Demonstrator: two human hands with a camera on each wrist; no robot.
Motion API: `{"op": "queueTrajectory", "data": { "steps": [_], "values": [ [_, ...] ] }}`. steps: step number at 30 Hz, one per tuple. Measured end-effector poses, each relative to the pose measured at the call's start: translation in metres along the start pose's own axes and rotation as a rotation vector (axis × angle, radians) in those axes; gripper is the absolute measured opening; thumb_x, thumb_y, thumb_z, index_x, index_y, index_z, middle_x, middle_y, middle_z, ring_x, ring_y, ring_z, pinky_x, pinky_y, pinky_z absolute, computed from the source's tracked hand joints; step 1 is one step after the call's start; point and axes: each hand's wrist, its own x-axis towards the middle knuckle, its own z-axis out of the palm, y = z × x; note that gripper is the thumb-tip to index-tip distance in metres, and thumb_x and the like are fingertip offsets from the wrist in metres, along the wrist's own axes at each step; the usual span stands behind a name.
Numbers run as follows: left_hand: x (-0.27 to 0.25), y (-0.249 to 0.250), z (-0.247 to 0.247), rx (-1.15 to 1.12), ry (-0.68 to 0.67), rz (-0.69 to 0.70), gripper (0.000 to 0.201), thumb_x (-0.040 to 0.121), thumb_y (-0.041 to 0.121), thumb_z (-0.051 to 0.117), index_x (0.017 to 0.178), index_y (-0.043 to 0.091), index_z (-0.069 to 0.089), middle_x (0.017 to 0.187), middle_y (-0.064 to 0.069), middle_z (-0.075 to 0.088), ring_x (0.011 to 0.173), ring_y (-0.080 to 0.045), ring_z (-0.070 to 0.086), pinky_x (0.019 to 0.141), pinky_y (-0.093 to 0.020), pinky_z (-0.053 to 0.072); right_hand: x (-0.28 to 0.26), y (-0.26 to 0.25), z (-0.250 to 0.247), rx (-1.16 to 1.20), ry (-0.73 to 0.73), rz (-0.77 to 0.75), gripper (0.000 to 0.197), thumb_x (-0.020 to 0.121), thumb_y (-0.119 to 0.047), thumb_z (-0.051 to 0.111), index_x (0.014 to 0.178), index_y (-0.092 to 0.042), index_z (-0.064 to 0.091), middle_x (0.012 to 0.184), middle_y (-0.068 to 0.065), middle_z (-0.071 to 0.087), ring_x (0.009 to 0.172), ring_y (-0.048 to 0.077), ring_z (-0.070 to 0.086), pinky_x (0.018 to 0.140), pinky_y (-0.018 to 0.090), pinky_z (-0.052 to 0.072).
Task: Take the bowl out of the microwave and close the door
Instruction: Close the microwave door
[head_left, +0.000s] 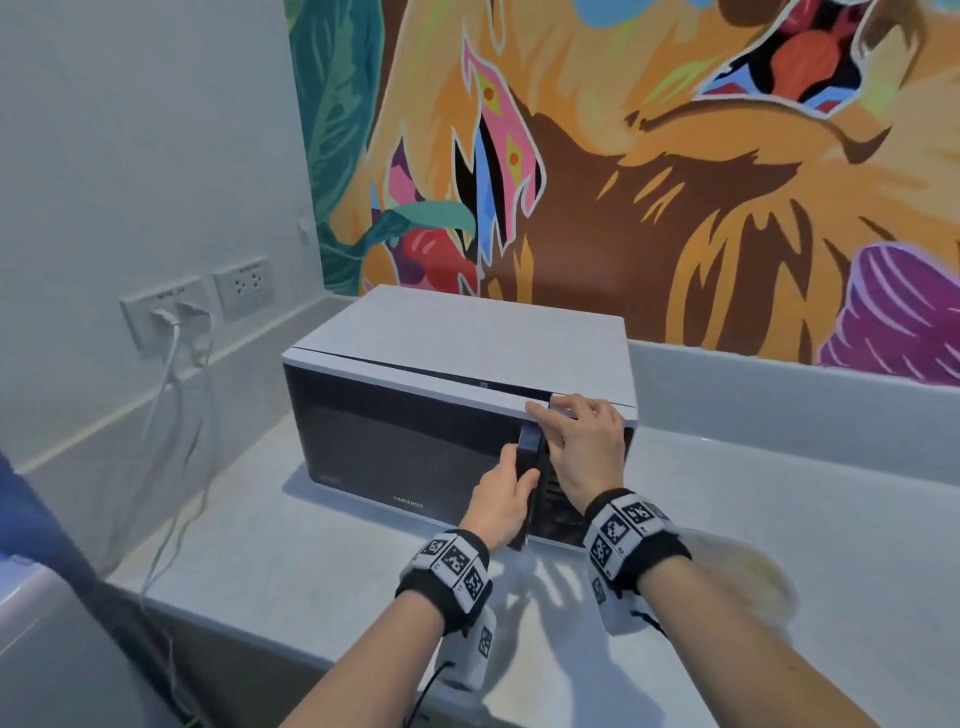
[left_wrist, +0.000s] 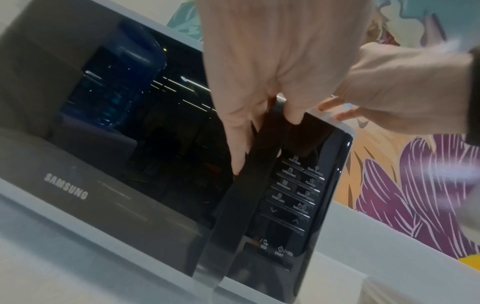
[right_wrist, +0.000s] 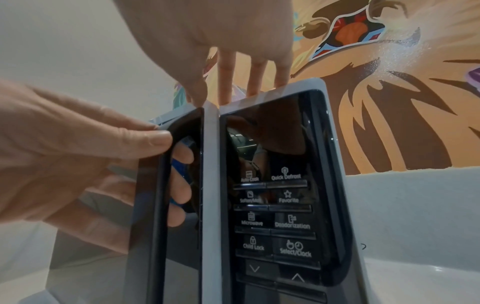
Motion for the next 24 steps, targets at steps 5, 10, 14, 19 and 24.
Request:
{"op": "queueTrajectory", "data": {
  "steps": [5,10,14,19,24],
  "values": [
    [0.006,0.002,0.001,0.026,0.003,0.019,0.036,0.096,0.034,0.038,0.124,0.012,0.036,0.107,-0.022,0.066,0.098,-0.043,0.061,0.090,-0.051,0.049,0.003,-0.005,0.000,0.008,0.041,0.032,0.029,0.081,-0.014,0.065,0.105,-0.031,0.069,0.094,0.002,0.069,0.085,0.029,0.056,0.080,0.042,0.046],
    [0.014,0.006,0.004,-0.010,0.009,0.009,0.036,0.096,0.031,0.037,0.127,0.012,0.035,0.107,-0.023,0.066,0.099,-0.044,0.061,0.091,-0.054,0.047,0.007,-0.011,0.005,-0.004,0.068,0.104,0.031,0.077,-0.009,0.067,0.100,-0.029,0.070,0.088,0.002,0.066,0.082,0.029,0.055,0.076,0.039,0.047],
    [0.016,0.008,0.006,-0.010,0.014,-0.016,0.039,0.097,0.028,0.035,0.132,0.010,0.032,0.112,-0.024,0.064,0.103,-0.043,0.059,0.094,-0.054,0.046,0.004,-0.013,0.010,-0.020,0.080,0.104,0.033,0.075,-0.007,0.067,0.100,-0.028,0.068,0.088,0.002,0.066,0.082,0.028,0.055,0.075,0.039,0.048],
    [0.012,0.010,0.001,-0.040,-0.026,-0.053,0.042,0.096,0.031,0.039,0.134,0.012,0.032,0.115,-0.023,0.063,0.103,-0.039,0.060,0.093,-0.050,0.049,0.000,-0.005,0.003,0.043,-0.069,0.071,0.029,0.090,-0.019,0.052,0.117,-0.026,0.060,0.106,0.002,0.063,0.100,0.027,0.050,0.090,0.039,0.044],
    [0.000,0.009,-0.009,-0.042,-0.021,-0.004,0.050,0.092,0.031,0.050,0.138,0.017,0.034,0.132,-0.010,0.059,0.118,-0.025,0.057,0.102,-0.039,0.045,-0.048,0.001,-0.033,0.382,-0.062,0.055,0.036,0.094,-0.026,0.046,0.130,-0.030,0.051,0.126,-0.004,0.057,0.121,0.012,0.045,0.113,0.034,0.030]
  ]
}}
